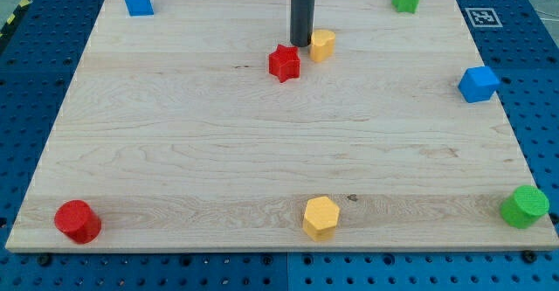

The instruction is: Slide the red star up

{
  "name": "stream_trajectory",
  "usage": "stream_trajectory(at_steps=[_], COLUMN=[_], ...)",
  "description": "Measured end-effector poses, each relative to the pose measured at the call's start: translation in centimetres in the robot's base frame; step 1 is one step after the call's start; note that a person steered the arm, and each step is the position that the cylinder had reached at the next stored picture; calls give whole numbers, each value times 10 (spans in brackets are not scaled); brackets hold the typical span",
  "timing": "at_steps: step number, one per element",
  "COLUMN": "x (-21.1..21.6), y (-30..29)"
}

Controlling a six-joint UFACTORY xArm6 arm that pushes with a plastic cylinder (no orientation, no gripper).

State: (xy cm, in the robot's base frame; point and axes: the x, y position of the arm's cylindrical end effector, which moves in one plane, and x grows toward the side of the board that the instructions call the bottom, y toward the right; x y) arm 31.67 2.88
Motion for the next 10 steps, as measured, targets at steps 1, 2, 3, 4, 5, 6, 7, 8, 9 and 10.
stream_trajectory(at_steps=[1,2,3,4,5,6,7,8,9,10], x=[19,38,75,93,95,96,91,79,72,64], y=[17,15,15,6,1,1,1,-7,-9,-23])
